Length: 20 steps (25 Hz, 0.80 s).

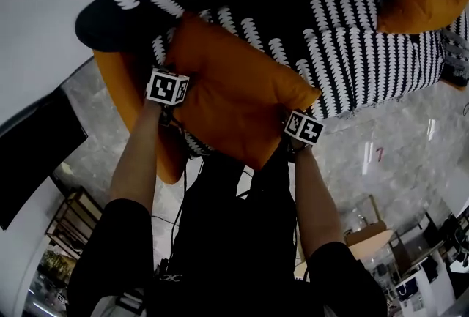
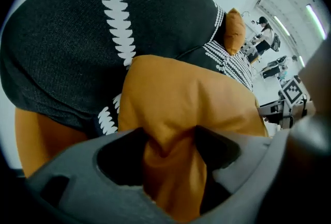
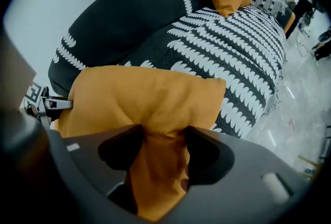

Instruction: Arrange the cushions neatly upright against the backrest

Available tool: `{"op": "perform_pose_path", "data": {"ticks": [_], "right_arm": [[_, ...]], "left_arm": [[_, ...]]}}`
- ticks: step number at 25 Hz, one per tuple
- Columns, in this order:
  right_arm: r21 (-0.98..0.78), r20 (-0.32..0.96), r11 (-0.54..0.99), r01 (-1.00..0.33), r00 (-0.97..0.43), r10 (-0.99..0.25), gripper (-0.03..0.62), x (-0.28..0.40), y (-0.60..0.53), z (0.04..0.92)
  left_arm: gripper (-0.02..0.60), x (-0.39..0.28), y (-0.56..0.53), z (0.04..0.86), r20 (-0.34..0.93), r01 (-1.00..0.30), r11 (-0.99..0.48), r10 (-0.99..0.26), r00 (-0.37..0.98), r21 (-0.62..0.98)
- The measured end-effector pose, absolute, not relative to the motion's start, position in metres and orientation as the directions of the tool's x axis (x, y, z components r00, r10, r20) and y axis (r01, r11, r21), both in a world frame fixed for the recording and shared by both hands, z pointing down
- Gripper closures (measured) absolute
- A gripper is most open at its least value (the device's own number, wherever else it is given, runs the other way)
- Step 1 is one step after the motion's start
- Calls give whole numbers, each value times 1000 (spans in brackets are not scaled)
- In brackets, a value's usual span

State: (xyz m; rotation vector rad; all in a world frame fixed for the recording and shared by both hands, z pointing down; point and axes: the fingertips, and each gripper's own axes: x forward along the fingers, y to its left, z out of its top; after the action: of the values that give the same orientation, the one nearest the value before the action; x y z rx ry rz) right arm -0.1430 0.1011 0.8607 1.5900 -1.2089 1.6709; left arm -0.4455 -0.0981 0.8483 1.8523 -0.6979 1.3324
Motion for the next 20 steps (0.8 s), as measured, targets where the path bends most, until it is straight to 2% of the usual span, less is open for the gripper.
{"op": "perform_pose_path", "data": {"ticks": [3,6,7,11,14,20], "right_arm": [[-265,962,-396,-879,-213,-172,397,-154,95,857],[-265,959,-309,-913,-215,-186,542,-164,90,829],[-266,956,-288,-920,-213,-204,560,-164,89,817],[-291,920,-248,-924,-200,-337,566,-139,65,764],[-229,886,-144,-963,-145,-440,566,-107,23,718],[-97,805,24,-995,-93,-585,563,-53,-72,631]], "left_arm": [[364,-443,-92,839,951,-779,-571,7,310,259],[532,-438,-90,807,951,-802,-536,1,309,261],[552,-435,-89,795,949,-811,-524,-14,316,262],[557,-422,-90,740,899,-828,-459,-126,419,322],[557,-410,-95,700,846,-838,-382,-211,489,389],[557,-379,-110,645,792,-848,-320,-325,516,422]]}}
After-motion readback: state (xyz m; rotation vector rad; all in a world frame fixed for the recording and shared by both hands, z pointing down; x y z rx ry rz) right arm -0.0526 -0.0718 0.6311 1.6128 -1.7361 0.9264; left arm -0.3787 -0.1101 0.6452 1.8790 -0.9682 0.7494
